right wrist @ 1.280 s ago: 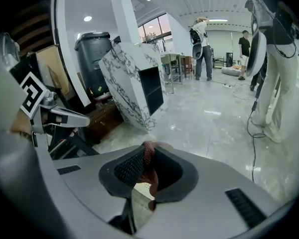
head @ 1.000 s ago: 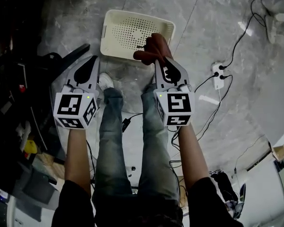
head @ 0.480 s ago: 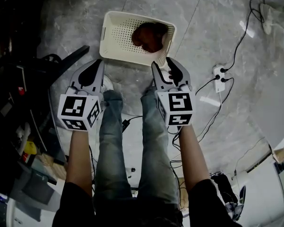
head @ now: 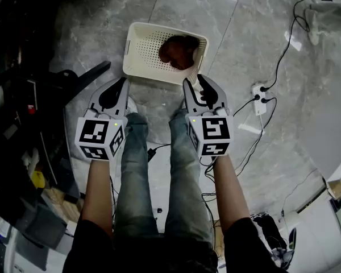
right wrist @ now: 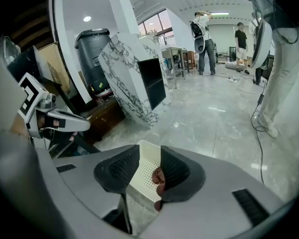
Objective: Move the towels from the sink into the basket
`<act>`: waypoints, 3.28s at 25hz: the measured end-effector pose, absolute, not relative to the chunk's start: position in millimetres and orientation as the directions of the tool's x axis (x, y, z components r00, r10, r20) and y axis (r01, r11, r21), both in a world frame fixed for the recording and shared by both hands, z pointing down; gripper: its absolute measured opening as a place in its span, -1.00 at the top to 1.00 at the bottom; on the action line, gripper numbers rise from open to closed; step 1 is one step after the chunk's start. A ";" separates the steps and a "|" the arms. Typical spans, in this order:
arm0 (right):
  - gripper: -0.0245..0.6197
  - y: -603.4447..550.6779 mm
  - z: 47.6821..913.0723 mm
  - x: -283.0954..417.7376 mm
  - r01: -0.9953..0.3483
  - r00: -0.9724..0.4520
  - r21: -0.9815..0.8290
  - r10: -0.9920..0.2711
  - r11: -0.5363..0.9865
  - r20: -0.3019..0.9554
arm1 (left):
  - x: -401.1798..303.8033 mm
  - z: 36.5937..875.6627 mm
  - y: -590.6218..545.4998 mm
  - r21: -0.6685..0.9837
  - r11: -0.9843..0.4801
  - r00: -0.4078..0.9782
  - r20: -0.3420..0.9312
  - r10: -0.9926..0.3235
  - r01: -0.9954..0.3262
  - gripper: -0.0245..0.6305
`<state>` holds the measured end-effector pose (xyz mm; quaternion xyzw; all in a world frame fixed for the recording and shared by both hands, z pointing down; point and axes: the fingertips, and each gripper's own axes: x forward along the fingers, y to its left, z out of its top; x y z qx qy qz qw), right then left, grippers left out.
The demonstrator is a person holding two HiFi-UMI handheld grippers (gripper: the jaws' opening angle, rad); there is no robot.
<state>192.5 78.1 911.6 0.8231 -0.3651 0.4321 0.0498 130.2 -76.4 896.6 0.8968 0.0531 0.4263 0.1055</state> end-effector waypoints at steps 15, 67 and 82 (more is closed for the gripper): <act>0.84 77.8 810.7 200.9 -0.650 0.451 -0.157 -0.544 -0.743 0.708 | 148.0 804.7 -59.4 0.240 -0.970 0.689 0.697 0.198 0.036 0.88; 0.88 21.9 309.3 234.5 -0.743 0.633 -0.081 -0.737 -0.664 0.235 | 164.3 317.3 -128.3 0.046 -0.997 0.960 0.277 -0.046 -0.061 0.88; 0.88 10.2 246.1 220.3 -0.771 0.628 -0.031 -0.768 -0.636 0.125 | 156.7 238.8 -129.0 -0.040 -0.999 0.988 0.152 -0.040 -0.034 0.88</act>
